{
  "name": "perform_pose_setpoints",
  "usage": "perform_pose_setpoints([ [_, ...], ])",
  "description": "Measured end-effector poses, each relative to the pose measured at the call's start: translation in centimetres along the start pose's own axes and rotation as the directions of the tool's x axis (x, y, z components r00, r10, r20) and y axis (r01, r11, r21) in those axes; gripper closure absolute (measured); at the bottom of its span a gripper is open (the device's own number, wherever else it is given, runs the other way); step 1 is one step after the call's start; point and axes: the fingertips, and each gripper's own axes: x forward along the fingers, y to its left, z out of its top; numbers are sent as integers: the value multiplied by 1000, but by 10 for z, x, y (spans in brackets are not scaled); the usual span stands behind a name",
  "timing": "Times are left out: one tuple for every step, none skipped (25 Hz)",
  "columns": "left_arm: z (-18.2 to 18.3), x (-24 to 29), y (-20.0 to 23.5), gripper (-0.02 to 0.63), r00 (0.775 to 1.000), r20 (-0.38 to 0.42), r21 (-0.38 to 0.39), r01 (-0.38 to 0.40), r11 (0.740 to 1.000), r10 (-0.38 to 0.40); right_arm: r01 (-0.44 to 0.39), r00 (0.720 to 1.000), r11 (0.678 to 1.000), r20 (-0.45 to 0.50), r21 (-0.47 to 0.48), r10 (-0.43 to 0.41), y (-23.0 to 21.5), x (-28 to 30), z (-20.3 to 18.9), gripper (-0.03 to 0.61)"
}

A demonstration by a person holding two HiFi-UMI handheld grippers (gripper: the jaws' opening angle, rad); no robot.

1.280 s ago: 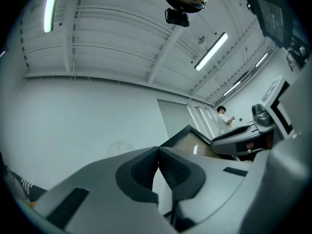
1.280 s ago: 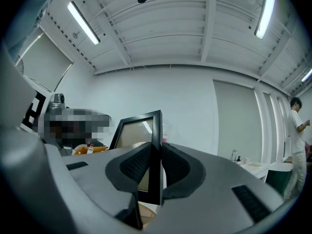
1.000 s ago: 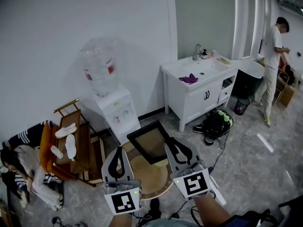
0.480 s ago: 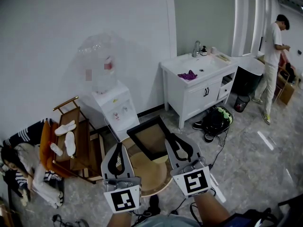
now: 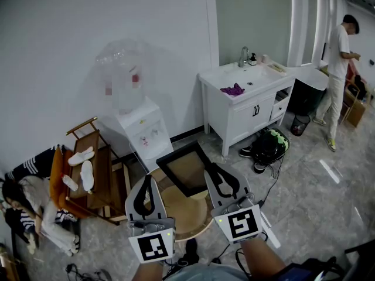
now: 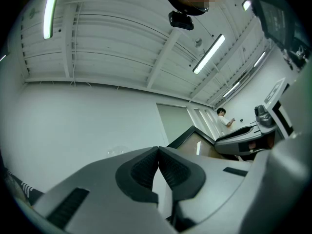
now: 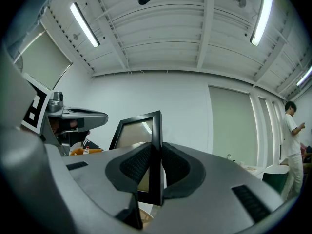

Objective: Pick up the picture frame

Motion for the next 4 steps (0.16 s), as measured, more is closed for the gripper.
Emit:
perform_pose_setpoints([
  [0, 0, 0, 598, 1000, -2, 0, 0, 1000, 0, 0, 1000, 1000, 2, -1, 0, 0, 0, 0, 497],
  [-1, 1, 0, 598, 1000, -2, 0, 0, 1000, 0, 0, 1000, 1000, 3, -1, 0, 0, 0, 0, 497],
  [-1, 1, 0, 598, 1000, -2, 0, -1, 1000, 1, 1, 1000, 1000, 4, 0, -1, -1, 1, 0, 497],
  [-1, 1, 0, 598, 1000, -2, 0, -1, 1000, 1, 1, 1000, 1000, 5, 1, -1, -1, 1, 0, 497],
])
